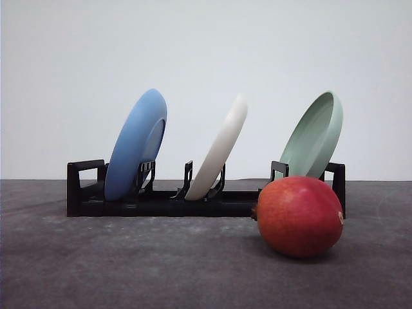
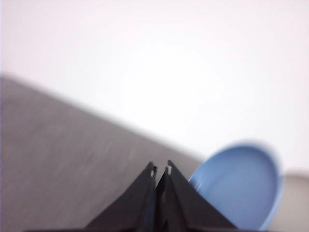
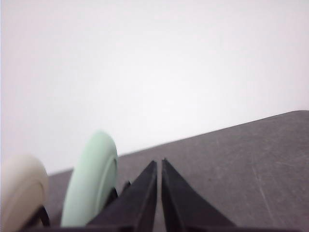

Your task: Place pomegranate in white plate

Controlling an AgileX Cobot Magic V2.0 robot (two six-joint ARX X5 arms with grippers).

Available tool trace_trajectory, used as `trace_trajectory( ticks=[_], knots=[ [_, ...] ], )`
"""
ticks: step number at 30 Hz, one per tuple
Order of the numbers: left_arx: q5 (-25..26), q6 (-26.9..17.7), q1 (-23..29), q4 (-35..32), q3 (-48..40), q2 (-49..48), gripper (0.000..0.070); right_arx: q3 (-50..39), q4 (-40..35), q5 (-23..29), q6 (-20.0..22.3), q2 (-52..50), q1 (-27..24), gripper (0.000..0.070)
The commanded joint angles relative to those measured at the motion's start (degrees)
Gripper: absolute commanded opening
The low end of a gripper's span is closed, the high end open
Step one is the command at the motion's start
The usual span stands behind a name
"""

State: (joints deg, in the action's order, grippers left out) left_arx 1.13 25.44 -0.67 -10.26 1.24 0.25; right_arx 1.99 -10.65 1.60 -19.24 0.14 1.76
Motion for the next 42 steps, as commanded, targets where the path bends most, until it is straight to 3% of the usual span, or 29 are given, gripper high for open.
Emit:
trace_trajectory(
  ticks=[1,6,9,15,20,24,27,33,36,40,42],
  knots=[
    [-0.07,1.51,0.02,-3.03,0.58,-0.02,0.0012,2.12,-0.84,0.32,-3.72,0.07,-0.07,0.0008],
    [-0.09,-1.8,0.02,0.13,6.69,0.1,0.0012,8.26,0.74,1.04,-3.69,0.11,-0.07,0.0007],
    [-0.13,-1.84,0.02,9.26,13.09,1.27,0.0012,13.75,7.49,0.99,-3.52,0.63,-0.07,0.0006],
    [0.98,-3.77,0.0,28.92,27.78,8.61,0.0012,25.87,23.83,-2.95,2.92,5.37,-0.07,0.0006],
    [6.71,-10.14,0.0,42.32,37.61,17.69,0.0011,33.33,33.45,-8.18,8.73,11.45,-0.04,0.0006],
    [12.57,-13.66,-0.03,50.07,42.48,25.61,0.0012,35.35,37.48,-12.55,10.25,15.78,0.38,0.0006],
    [14.16,-14.45,-1.33,51.41,43.87,30.33,0.0012,35.35,39.99,-13.77,10.25,18.58,2.11,0.0006],
    [13.88,-16.1,-8.57,49.0,44.04,35.62,0.0012,35.35,42.46,-13.15,11.41,22.07,10.51,0.0006],
    [13.81,-20.66,-12.88,46.7,44.04,36.57,0.0012,35.35,42.56,-13.17,11.41,23.09,14.31,0.0007],
    [13.81,-31.69,-17.79,45.84,44.04,36.87,0.0012,35.35,43.83,-13.74,12.46,24.23,17.36,0.0008],
    [13.81,-34.43,-19.1,46.12,44.04,36.85,0.0012,35.35,44.73,-13.83,13.39,24.57,18.06,0.0015]
  ],
)
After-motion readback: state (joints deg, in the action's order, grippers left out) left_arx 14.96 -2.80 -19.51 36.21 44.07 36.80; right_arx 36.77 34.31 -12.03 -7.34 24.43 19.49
